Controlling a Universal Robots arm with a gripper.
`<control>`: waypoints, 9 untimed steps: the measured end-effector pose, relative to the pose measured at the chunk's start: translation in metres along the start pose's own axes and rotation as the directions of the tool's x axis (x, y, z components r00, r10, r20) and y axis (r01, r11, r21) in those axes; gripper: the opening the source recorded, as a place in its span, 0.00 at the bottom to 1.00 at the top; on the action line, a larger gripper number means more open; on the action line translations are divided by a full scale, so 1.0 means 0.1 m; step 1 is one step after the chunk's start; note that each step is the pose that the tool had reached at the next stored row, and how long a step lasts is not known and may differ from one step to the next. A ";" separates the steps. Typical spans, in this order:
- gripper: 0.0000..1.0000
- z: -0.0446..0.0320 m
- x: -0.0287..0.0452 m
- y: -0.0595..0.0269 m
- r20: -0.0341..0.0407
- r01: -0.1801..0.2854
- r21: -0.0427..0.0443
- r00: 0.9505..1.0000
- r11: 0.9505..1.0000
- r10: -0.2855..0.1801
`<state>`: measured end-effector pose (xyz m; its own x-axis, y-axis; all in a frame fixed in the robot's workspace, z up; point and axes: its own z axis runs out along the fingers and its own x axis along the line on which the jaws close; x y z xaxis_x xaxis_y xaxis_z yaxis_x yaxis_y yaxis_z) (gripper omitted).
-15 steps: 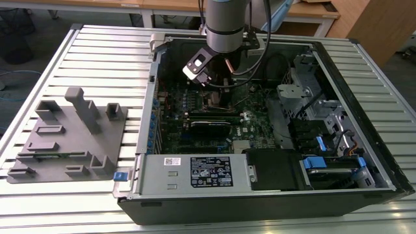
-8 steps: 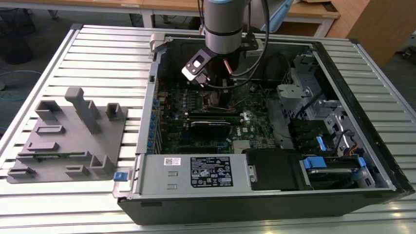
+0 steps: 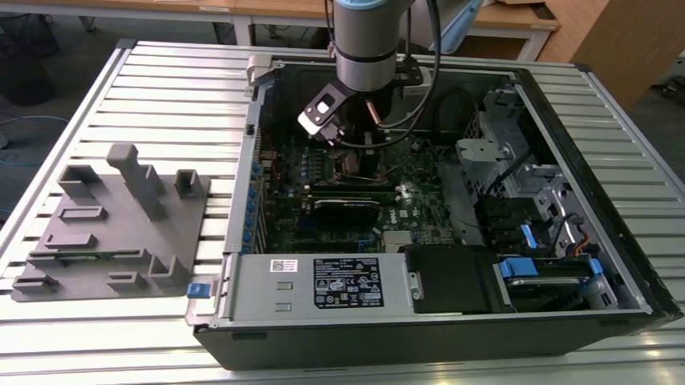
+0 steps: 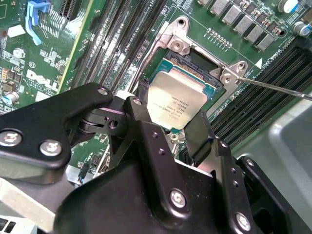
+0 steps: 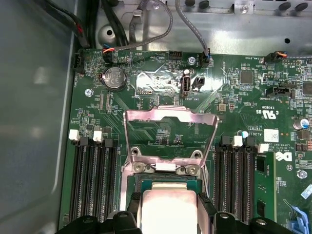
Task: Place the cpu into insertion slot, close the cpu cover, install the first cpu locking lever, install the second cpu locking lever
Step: 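Place the cpu into insertion slot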
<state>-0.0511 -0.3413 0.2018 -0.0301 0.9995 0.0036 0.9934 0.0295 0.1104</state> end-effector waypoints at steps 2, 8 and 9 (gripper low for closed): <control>0.54 0.000 0.000 0.000 0.000 0.000 0.000 1.000 1.000 0.000; 0.54 0.022 0.000 -0.009 0.000 0.000 0.000 1.000 1.000 0.000; 0.54 0.030 0.000 -0.010 0.000 0.000 0.000 1.000 1.000 0.000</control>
<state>-0.0518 -0.3412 0.1987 -0.0301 0.9995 0.0037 0.9934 0.0295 0.1105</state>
